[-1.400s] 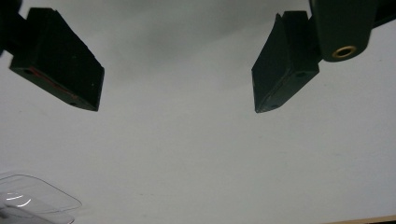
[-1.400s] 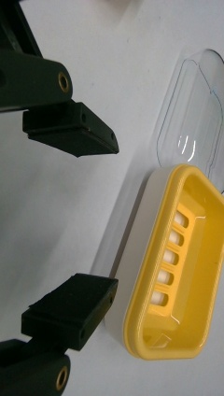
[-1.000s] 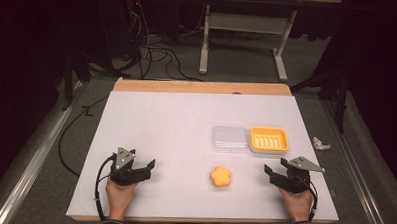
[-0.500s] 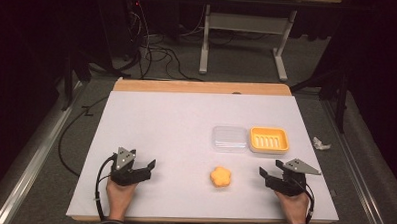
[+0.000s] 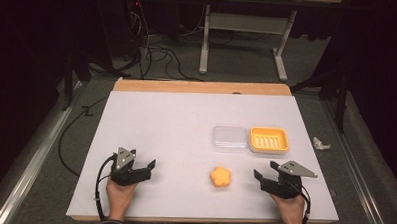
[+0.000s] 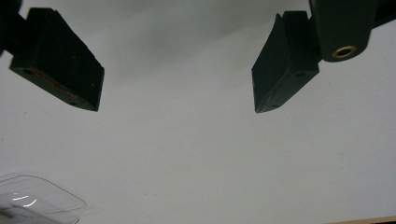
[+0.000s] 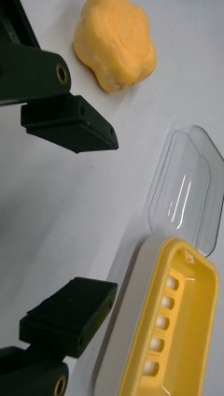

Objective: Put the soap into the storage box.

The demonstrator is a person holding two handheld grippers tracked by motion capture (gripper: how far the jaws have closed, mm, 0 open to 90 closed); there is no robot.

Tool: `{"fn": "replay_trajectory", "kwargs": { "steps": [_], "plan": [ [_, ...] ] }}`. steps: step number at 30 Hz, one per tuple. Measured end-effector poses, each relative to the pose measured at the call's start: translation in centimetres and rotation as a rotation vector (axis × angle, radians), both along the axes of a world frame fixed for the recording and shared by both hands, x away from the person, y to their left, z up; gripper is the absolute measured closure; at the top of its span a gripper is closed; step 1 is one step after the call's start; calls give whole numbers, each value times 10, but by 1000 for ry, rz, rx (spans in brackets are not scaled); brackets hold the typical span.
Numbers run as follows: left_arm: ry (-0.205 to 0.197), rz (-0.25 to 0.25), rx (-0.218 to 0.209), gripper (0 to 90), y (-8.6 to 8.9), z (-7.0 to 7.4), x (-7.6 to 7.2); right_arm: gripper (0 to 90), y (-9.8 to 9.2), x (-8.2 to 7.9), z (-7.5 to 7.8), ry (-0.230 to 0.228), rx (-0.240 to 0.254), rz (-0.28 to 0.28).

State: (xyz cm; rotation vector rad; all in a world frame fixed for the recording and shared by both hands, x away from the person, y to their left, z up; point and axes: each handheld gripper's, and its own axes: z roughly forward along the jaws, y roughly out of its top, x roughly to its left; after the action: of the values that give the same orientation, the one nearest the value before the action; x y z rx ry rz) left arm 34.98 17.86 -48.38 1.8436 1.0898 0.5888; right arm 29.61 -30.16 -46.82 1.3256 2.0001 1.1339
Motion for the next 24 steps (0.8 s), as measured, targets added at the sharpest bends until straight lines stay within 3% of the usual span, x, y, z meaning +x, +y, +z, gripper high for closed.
{"fn": "replay_trajectory", "kwargs": {
  "steps": [7, 13, 24],
  "plan": [
    [2, 4, 5, 176, 0, 0, 0, 265, 10, -3, 4, 10, 13, 37],
    [7, 6, 5, 177, 0, 0, 1, 248, 33, -10, 6, 21, 2, 122],
    [5, 5, 5, 177, 0, 0, 1, 204, 70, -4, 8, 34, -45, 248]
  ]
}}
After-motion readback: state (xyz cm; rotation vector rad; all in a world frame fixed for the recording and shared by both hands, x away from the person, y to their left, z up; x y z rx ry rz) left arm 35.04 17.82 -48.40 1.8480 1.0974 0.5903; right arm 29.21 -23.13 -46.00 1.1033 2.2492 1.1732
